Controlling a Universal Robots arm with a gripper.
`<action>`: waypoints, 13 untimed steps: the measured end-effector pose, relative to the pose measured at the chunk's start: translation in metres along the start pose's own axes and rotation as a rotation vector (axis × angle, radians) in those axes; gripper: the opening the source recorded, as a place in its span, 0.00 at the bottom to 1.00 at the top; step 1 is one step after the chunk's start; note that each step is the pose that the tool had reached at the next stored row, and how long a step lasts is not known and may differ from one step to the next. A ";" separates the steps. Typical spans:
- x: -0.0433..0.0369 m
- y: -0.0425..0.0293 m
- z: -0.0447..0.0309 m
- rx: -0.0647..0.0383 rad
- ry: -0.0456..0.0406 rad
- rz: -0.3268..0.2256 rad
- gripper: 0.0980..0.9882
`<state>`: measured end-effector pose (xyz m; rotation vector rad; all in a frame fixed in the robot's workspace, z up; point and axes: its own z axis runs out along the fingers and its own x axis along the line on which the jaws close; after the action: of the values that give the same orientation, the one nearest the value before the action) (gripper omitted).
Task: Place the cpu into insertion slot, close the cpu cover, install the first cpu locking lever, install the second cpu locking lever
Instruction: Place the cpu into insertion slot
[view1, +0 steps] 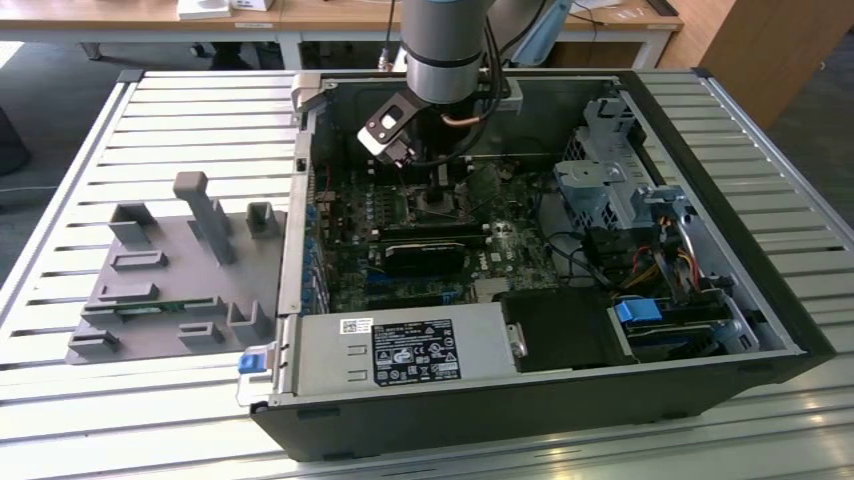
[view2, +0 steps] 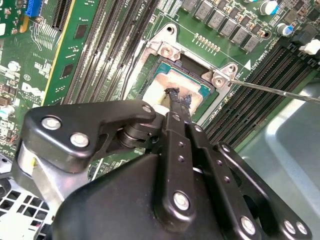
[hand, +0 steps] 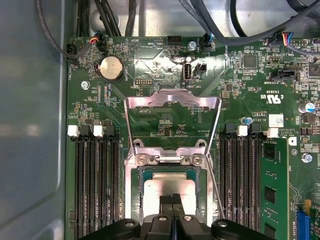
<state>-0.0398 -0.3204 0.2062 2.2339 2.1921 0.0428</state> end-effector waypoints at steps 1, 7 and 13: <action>0.0000 0.0000 -0.0001 0.000 -0.0003 0.000 0.02; 0.0000 0.0000 -0.0008 0.000 -0.0005 0.000 0.02; 0.0000 0.0001 -0.0017 0.000 -0.0003 0.000 0.02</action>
<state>-0.0398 -0.3204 0.2079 2.2337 2.1919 0.0426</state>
